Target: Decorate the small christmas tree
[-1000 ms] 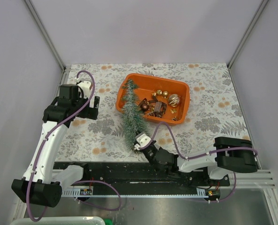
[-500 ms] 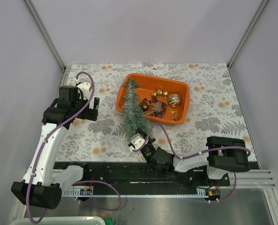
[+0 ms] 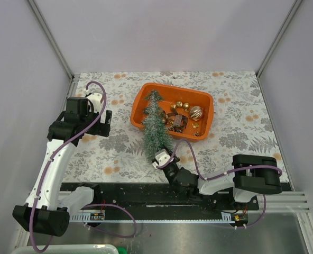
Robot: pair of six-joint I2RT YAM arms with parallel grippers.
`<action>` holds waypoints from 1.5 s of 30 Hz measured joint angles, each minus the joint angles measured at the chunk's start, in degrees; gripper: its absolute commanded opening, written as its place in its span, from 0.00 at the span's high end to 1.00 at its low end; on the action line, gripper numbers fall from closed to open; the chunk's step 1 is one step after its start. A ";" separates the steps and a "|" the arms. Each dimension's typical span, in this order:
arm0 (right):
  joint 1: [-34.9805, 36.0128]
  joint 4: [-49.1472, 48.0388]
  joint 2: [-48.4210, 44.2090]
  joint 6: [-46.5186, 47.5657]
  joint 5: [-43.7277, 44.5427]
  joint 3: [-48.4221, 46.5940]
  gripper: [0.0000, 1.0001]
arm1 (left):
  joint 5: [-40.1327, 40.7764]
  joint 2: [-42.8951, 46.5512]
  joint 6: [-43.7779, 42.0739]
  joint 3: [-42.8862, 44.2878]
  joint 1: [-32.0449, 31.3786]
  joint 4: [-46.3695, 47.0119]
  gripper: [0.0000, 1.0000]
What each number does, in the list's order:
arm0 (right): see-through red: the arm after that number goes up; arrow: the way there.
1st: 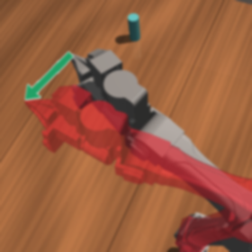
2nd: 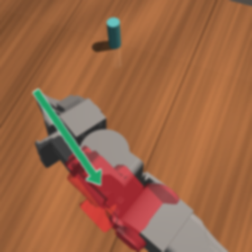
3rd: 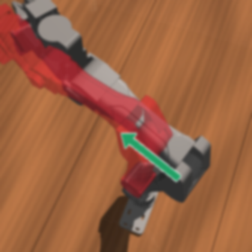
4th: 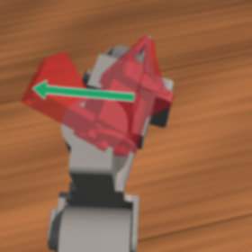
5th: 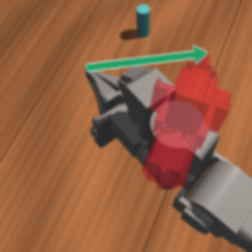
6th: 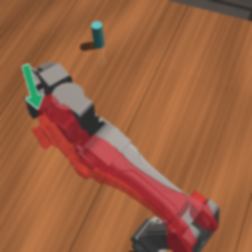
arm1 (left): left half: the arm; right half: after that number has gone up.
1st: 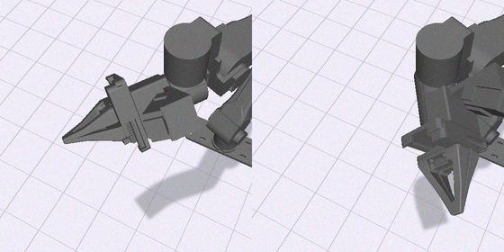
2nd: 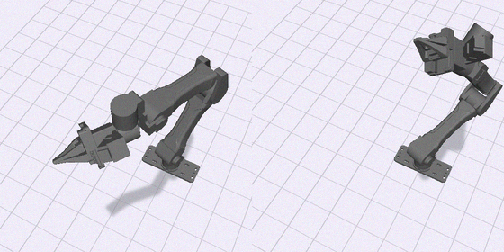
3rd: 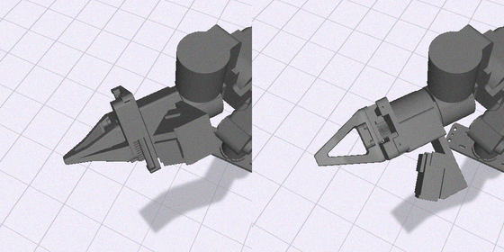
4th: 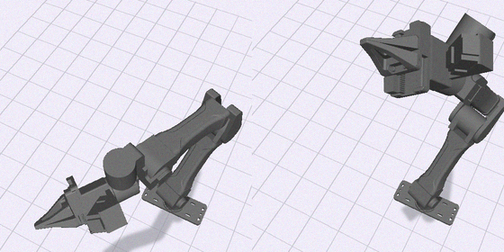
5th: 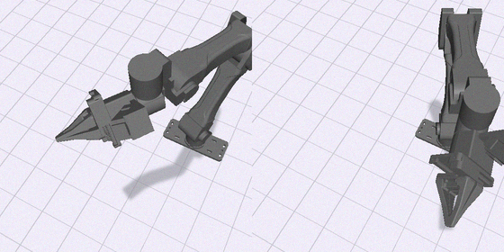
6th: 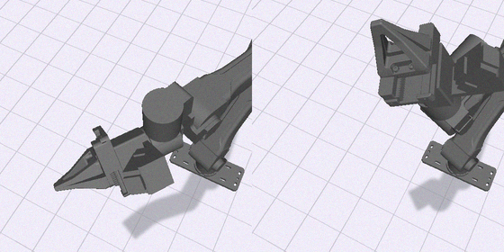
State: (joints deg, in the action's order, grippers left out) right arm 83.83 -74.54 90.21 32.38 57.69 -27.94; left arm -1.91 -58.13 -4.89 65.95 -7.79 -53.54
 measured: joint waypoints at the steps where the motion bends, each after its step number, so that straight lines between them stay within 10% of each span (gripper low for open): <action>1: 0.00 -0.07 -0.15 -0.50 0.46 0.70 0.59 | 0.00 0.02 -0.07 0.00 0.00 -0.02 0.01; 6: 0.09 0.04 -2.60 -2.12 2.19 2.86 0.34 | 0.00 0.02 -0.24 0.00 0.00 -0.02 0.01; 31: -0.70 35.06 -43.80 -15.28 6.12 -1.49 0.20 | -0.74 -0.33 -0.26 0.00 0.00 -0.02 0.01; 45: -50.47 79.58 -8.44 -46.60 -28.63 -49.44 0.22 | -3.10 -2.75 -0.24 0.79 0.00 -1.05 0.01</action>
State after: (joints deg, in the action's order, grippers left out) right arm 33.36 5.04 81.78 -14.22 29.06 -77.38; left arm -5.02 -60.88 -5.13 66.74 -7.79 -54.59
